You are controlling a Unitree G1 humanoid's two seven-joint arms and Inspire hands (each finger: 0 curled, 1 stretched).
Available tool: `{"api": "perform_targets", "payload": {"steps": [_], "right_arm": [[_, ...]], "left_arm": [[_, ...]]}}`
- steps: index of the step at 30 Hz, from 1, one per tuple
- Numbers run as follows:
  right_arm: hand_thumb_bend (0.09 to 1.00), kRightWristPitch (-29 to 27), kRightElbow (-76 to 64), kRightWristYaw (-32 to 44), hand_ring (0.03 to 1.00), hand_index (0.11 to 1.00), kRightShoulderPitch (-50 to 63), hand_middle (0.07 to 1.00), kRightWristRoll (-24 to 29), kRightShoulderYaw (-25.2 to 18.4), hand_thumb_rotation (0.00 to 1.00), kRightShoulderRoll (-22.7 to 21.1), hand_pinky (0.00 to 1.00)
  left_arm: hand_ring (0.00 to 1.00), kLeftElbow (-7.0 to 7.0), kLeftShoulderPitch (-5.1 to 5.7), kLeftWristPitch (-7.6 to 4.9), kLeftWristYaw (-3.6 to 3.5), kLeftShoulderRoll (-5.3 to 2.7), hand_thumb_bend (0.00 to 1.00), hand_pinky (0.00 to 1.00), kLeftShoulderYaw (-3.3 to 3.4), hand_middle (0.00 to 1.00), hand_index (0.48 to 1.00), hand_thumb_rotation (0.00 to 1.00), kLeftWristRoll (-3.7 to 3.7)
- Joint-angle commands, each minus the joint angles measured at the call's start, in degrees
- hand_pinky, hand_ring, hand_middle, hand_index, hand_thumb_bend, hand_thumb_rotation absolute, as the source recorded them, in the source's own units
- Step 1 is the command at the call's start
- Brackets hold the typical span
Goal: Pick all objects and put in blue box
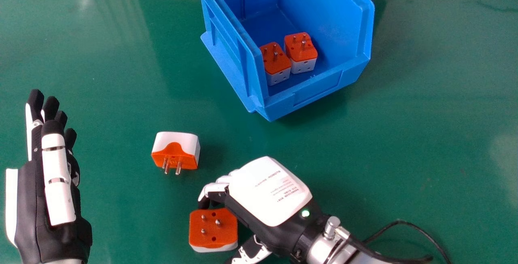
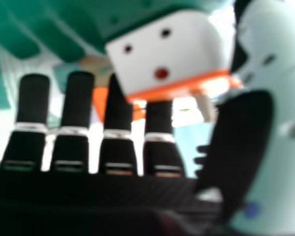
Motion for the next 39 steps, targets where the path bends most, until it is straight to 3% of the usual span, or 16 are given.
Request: {"api": "perform_targets", "payload": {"steps": [1,16,23,32,35,39], "right_arm": [[0.668,0.24,0.51,-1.5,0.616,0.6,-1.19,0.636,-0.44,0.54,0.14,0.18,0.52],[0.664,1.78,7.17,-4.27,0.591,0.521,-5.9,0.613,-0.83,3.02,0.12,2.12,0.5],[0.55,2.27,9.42,-3.73,0.57,0.494,-7.61,0.589,-0.56,3.5,0.13,2.81,0.48],[0.525,-0.9,13.3,-7.08,0.546,0.488,-10.12,0.567,0.11,4.51,0.14,2.7,0.46],[0.522,-1.84,15.03,-8.53,0.508,0.479,-10.6,0.552,1.39,4.22,0.09,3.17,0.42],[0.512,-2.38,15.3,-4.22,0.487,0.492,-11.61,0.548,4.84,3.38,0.06,2.97,0.39]], "left_arm": [[1.0,-0.83,-0.15,-1.19,-0.02,0.51,0.32,1.0,0.35,0.99,1.0,1.0,-0.09],[1.0,-1.11,-0.77,-0.92,0.04,0.94,0.33,1.0,0.38,0.99,1.0,1.0,0.6],[1.0,-0.71,-0.83,-1.43,-0.29,1.42,0.34,1.0,0.58,0.99,1.0,1.0,0.56],[1.0,-0.65,-0.59,-1.53,-0.26,1.51,0.35,1.0,0.78,0.99,1.0,1.0,0.64],[1.0,-0.61,-0.54,-1.46,-0.17,1.59,0.36,1.0,0.85,0.99,0.999,1.0,0.79],[1.0,-0.87,-0.46,-1.27,0.12,1.57,0.37,1.0,0.87,0.99,0.998,1.0,1.1]]}}
